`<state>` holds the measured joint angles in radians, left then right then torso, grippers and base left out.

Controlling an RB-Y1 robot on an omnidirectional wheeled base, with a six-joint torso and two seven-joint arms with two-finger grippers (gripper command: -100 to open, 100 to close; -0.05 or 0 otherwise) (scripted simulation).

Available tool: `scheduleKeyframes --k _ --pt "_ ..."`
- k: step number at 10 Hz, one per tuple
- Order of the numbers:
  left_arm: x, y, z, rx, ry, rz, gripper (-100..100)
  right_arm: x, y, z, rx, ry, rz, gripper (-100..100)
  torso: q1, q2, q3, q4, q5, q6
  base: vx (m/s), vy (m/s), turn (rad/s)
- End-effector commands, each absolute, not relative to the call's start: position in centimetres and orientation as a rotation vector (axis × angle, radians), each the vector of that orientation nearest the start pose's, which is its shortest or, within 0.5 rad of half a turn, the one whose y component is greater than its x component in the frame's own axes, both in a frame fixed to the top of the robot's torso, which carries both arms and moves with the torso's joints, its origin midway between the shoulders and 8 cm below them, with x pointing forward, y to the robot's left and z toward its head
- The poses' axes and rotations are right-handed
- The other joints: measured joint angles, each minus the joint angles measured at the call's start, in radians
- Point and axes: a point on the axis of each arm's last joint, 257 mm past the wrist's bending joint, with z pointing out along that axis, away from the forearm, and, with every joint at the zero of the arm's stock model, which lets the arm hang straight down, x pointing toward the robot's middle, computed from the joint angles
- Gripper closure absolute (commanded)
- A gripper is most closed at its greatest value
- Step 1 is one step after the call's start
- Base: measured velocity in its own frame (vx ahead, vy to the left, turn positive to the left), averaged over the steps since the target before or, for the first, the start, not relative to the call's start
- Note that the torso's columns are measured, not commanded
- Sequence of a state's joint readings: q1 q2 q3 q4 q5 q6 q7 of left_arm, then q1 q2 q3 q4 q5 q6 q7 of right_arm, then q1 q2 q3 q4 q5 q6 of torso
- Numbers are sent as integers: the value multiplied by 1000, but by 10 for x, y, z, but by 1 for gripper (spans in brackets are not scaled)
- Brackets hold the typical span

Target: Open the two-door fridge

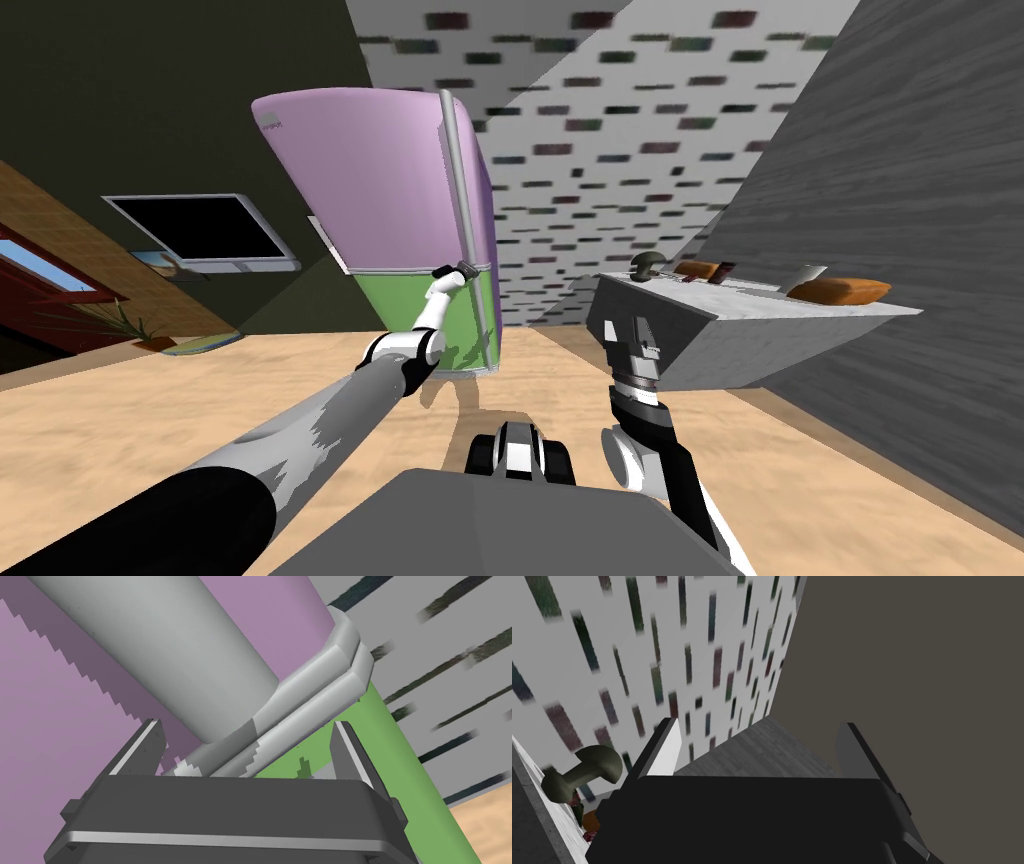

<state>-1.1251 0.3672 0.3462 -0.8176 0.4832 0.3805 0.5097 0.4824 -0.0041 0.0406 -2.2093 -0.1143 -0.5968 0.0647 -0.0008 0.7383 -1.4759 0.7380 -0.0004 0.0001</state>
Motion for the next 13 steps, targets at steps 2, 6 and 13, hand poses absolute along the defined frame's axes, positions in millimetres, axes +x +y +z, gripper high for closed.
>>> scheduleKeyframes --k 2,6,13 --pt "766 300 95 -1816 615 -1907 -100 342 -280 16 680 528 1362 0 2 0 0 0 1 0 0 -54 31" --pt "766 288 103 -1812 639 -1925 100 342 -280 16 680 528 1362 0 1 1 1 -1 1 2 15 25 -2" --pt "763 204 106 -1812 787 -2014 100 342 -280 16 680 528 1362 0 -6 1 1 2 -2 0 -270 253 -88"
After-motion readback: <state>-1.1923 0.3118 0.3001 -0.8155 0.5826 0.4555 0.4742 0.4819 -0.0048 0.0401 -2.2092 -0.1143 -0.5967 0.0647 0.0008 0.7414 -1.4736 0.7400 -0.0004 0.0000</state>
